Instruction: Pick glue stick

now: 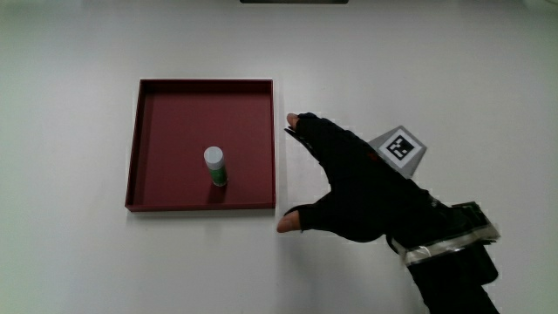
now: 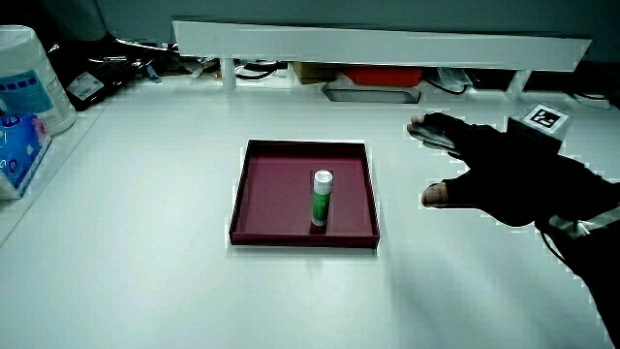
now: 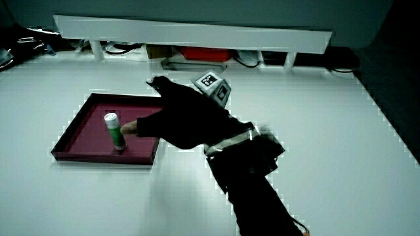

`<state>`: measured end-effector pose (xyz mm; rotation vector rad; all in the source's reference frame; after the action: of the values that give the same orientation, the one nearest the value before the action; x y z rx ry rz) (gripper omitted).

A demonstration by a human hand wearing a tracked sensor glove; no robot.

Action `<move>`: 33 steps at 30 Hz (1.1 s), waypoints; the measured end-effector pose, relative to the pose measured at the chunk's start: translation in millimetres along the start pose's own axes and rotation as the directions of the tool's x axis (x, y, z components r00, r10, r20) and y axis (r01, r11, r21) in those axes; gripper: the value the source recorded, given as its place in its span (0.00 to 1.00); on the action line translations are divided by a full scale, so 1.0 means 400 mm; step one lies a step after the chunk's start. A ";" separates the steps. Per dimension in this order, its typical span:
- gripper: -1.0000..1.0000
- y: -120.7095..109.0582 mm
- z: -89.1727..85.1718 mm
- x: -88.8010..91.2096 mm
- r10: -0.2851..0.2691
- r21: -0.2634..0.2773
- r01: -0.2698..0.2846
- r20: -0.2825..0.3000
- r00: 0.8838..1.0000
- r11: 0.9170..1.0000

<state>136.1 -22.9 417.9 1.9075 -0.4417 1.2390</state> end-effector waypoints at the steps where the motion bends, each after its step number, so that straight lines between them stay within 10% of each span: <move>1: 0.50 0.007 -0.006 -0.003 -0.003 -0.010 0.002 -0.029 1.000 1.000; 33: 0.50 0.273 -0.179 0.135 0.029 -0.073 -0.043 -0.190 0.981 0.996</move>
<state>46.5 -27.7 526.9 1.7057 -0.4186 1.3923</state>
